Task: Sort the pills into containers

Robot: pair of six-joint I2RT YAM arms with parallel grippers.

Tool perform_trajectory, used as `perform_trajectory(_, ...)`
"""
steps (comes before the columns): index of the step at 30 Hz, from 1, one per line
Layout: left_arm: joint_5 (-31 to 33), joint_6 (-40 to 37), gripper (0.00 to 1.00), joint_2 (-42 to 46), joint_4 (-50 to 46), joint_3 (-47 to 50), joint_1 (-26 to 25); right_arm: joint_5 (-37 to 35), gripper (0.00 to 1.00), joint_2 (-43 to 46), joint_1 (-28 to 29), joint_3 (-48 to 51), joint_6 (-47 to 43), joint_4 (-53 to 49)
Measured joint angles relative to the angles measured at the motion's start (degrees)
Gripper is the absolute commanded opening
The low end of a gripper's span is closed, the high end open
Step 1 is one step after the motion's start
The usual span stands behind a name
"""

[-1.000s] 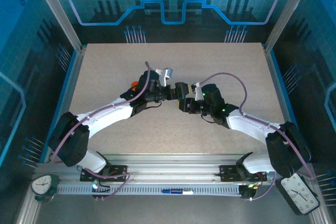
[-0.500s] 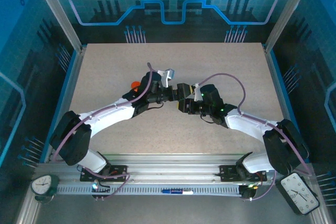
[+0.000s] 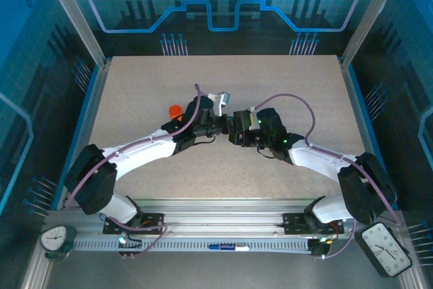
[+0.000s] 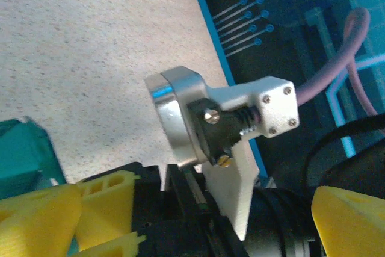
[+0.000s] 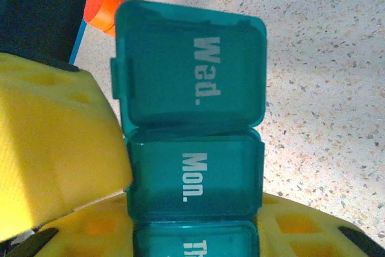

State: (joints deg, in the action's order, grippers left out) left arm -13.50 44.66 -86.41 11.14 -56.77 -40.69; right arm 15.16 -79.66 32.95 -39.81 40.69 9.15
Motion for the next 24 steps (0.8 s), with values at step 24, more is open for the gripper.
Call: perform_trajectory(24, 7.74, -4.11, 0.99, 10.99, -11.96, 4.72, 12.46, -4.7, 0.33, -8.07, 5.4, -6.38, -17.46, -19.98)
